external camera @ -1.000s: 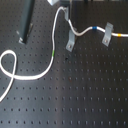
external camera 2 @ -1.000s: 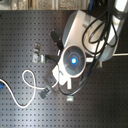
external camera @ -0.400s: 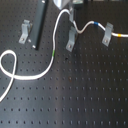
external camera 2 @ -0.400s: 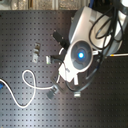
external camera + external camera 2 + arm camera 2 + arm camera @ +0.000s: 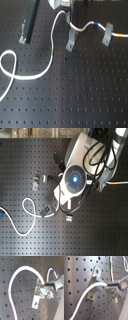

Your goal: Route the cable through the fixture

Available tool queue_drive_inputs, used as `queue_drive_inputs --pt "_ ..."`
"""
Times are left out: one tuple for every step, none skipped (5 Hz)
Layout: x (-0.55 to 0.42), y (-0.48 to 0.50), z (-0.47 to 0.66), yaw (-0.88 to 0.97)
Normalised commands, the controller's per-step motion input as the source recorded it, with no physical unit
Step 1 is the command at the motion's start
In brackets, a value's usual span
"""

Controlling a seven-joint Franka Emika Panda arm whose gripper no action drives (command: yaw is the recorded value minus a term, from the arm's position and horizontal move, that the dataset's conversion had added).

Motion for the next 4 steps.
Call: queue_drive_inputs --pt "0.202 -0.049 0.05 0.16" --pt "0.148 -0.178 0.29 0.31" --pt "-0.025 -0.235 0.24 0.24" --pt "-0.048 -0.014 0.05 0.39"
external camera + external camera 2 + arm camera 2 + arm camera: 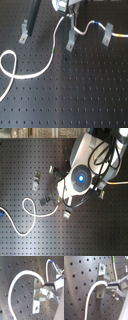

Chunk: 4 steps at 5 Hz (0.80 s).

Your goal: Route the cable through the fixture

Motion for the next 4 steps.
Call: queue_drive_inputs --pt "-0.037 0.021 0.02 0.00" --pt "-0.321 0.191 0.07 0.00" --pt "-0.341 0.372 0.00 0.25" --pt "0.071 0.200 0.08 0.11"
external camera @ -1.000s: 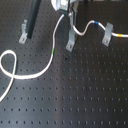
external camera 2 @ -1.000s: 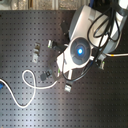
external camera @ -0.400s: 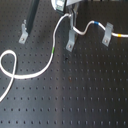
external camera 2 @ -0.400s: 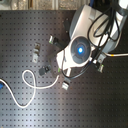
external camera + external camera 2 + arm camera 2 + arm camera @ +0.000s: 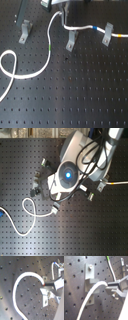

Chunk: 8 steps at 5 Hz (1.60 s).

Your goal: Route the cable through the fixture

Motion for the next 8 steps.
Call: queue_drive_inputs --pt "0.160 0.047 0.00 0.00" --pt "0.153 -0.165 0.07 0.01" --pt "-0.024 -0.271 0.01 -0.15" --pt "-0.127 -0.243 0.00 -0.31" --pt "-0.080 -0.031 0.00 -0.13" --pt "-0.348 0.022 0.02 -0.10" --pt "-0.266 0.042 0.14 -0.29" --pt "-0.056 0.111 0.15 -0.19"
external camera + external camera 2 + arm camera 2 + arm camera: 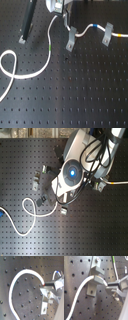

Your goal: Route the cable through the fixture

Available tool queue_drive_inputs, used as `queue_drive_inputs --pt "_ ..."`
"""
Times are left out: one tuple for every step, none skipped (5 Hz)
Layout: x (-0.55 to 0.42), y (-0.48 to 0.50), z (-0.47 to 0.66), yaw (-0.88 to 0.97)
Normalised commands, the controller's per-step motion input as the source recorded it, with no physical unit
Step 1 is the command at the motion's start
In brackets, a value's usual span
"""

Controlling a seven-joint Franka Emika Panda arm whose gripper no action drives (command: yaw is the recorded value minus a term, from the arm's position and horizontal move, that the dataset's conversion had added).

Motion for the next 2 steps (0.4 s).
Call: queue_drive_inputs --pt "-0.095 -0.041 0.03 -0.30" --pt "-0.094 0.022 0.12 -0.19"
